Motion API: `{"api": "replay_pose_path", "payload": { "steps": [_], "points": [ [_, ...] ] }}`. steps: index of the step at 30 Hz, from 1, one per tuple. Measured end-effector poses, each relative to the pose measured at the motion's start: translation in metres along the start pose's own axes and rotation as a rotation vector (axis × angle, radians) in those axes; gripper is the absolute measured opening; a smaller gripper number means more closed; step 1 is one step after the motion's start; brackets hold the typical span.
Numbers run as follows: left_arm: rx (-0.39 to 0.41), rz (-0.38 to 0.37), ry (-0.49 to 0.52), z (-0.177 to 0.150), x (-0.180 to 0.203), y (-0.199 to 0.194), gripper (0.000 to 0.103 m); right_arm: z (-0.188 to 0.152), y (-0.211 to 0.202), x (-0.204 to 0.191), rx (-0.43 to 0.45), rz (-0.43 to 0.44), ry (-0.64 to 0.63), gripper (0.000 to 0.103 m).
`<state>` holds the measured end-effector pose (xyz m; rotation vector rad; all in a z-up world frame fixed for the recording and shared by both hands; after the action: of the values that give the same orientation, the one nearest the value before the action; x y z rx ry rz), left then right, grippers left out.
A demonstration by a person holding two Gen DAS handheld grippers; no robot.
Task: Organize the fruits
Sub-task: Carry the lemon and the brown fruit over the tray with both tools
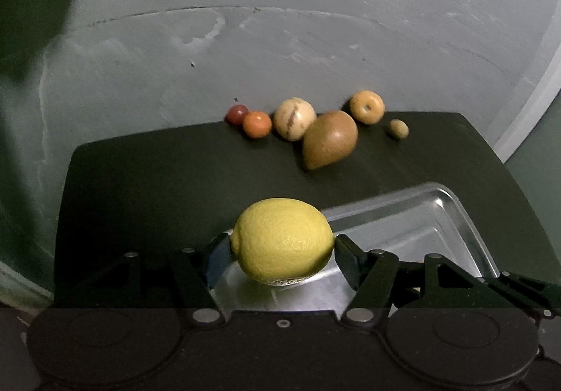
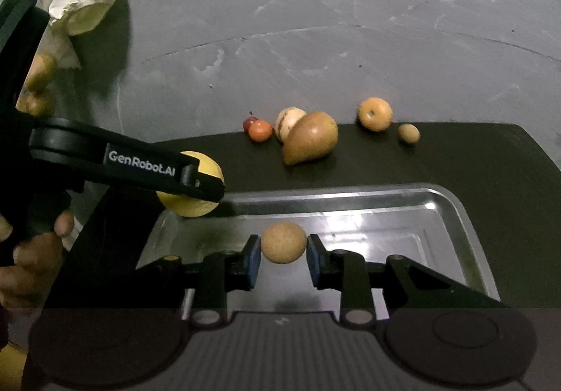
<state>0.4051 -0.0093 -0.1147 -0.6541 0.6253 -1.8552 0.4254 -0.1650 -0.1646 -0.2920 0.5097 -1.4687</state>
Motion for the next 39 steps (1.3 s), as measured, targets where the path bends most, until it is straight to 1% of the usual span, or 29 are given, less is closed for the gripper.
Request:
{"api": "replay_pose_path", "payload": {
  "steps": [9, 17, 28, 39],
  "points": [
    [-0.026, -0.032, 0.028, -0.026, 0.02, -0.016, 0.066, -0.021, -0.033, 0.013, -0.022, -0.021, 0.012, 0.032],
    [-0.053, -0.039, 0.034, -0.045, 0.034, -0.025, 0.066, -0.034, -0.051, 0.019, -0.045, -0.021, 0.036, 0.032],
    [-0.081, -0.041, 0.054, -0.06, 0.048, -0.027, 0.066, -0.041, -0.06, 0.017, -0.075, -0.013, 0.034, 0.032],
    [-0.103, -0.022, 0.068, -0.067, 0.051, -0.022, 0.066, -0.049, -0.059, 0.019, -0.12, -0.016, 0.031, 0.032]
  ]
}}
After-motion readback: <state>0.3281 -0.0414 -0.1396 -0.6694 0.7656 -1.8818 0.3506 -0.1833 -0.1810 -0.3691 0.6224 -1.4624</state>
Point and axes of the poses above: each gripper's, at about its wrist camera, not at the fingertips, and y roughly the way its jaws point, x to its right, z to its top, the point moved 10 cm from there along y, roughly the way its jaws point, and after that the axes turned 8 degrees about x, right-handed, at the moved point
